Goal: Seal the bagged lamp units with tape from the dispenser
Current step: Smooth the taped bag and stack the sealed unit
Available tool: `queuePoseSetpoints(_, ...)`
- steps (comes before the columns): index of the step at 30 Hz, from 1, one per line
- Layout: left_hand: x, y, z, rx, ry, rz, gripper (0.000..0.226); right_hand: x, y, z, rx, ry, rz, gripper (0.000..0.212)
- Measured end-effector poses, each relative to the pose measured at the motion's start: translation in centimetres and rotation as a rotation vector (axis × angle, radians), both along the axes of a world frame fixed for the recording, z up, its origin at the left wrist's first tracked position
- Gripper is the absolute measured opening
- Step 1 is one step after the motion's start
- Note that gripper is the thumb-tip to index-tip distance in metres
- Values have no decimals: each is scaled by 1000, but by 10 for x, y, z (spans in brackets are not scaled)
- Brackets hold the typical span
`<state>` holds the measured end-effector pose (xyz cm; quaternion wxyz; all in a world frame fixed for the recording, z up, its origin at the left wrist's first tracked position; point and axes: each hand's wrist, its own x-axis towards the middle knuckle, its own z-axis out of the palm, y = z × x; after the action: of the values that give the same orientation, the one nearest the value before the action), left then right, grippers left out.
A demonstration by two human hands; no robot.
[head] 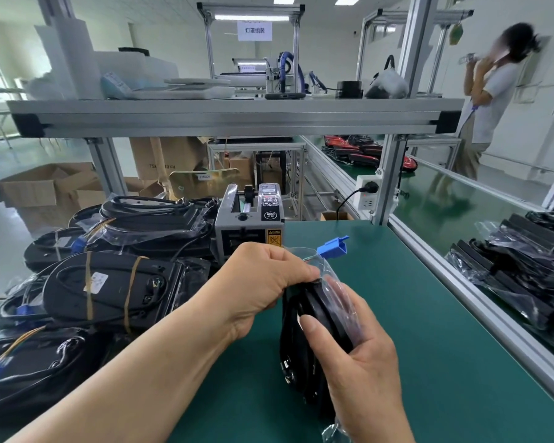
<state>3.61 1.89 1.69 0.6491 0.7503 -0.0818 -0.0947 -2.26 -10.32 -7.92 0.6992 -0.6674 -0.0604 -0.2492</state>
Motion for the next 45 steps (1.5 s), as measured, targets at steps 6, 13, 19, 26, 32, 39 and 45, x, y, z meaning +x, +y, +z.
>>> queuePoseSetpoints(6,-1,-2,-4,-80,-27,5,21,0,-1,0,14,5,-4,54)
queuePoseSetpoints(13,-1,-3,-7,-89,-68,18,23,1,-1,-1,36,15,16,55)
queuePoseSetpoints(19,-1,-2,-10,-52,-142,39,22,0,0,-2,40,28,18,56)
queuePoseSetpoints(26,-2,-2,-18,92,-245,126,26,-1,3,-3,37,18,25,58)
queuePoseSetpoints(32,0,-5,-19,-48,-95,168,9,-2,4,-2,7,26,11,59)
queuePoseSetpoints(39,-8,-8,-28,-140,30,96,36,2,1,-4,11,3,-8,55)
queuePoseSetpoints(45,-11,-8,-23,-272,207,88,23,1,4,-7,30,-23,26,61)
